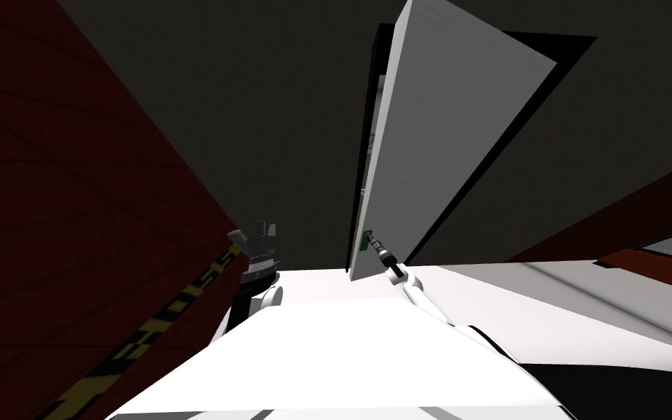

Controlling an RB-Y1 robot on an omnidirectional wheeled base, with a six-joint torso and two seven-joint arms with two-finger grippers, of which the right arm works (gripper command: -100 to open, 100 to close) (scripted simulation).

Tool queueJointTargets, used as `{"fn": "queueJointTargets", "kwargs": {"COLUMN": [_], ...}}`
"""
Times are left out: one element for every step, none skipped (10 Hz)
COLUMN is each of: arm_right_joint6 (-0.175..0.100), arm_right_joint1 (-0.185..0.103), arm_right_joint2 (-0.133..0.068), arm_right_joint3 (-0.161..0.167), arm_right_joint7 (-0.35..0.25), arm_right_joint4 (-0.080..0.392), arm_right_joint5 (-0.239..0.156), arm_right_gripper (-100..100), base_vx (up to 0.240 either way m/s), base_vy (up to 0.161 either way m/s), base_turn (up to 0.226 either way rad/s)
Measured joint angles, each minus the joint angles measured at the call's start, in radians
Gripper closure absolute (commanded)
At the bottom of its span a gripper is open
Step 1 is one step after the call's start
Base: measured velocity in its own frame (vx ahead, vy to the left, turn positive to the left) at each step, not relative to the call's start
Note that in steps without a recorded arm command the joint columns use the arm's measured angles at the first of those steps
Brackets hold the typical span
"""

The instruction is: Pull the door open

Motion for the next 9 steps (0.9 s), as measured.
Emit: {"fn": "queueJointTargets", "kwargs": {"arm_right_joint6": [0.000, 0.004, 0.005, 0.004, 0.007, 0.009, 0.009, 0.012, 0.015], "arm_right_joint1": [-0.005, -0.008, -0.012, -0.015, -0.024, -0.028, -0.033, -0.037, -0.038], "arm_right_joint2": [-0.002, 0.000, 0.002, 0.006, 0.004, 0.005, 0.006, 0.007, 0.007], "arm_right_joint3": [0.003, 0.005, 0.007, 0.009, 0.012, 0.013, 0.015, 0.018, 0.022], "arm_right_joint7": [-0.027, -0.055, -0.073, -0.094, -0.123, -0.143, -0.167, -0.195, -0.217], "arm_right_joint4": [0.006, 0.008, 0.012, 0.016, 0.027, 0.030, 0.037, 0.042, 0.041], "arm_right_joint5": [-0.017, -0.040, -0.050, -0.068, -0.093, -0.105, -0.124, -0.149, -0.161], "arm_right_gripper": [100, 100, 100, 100, 100, 100, 100, 100, 100], "base_vx": [-0.070, -0.054, -0.061, -0.084, -0.061, -0.058, -0.069, -0.061, -0.077], "base_vy": [-0.074, -0.054, -0.039, -0.059, -0.042, -0.043, -0.067, -0.056, -0.056], "base_turn": [0.137, 0.058, 0.067, 0.147, 0.064, 0.086, 0.140, 0.066, 0.091]}}
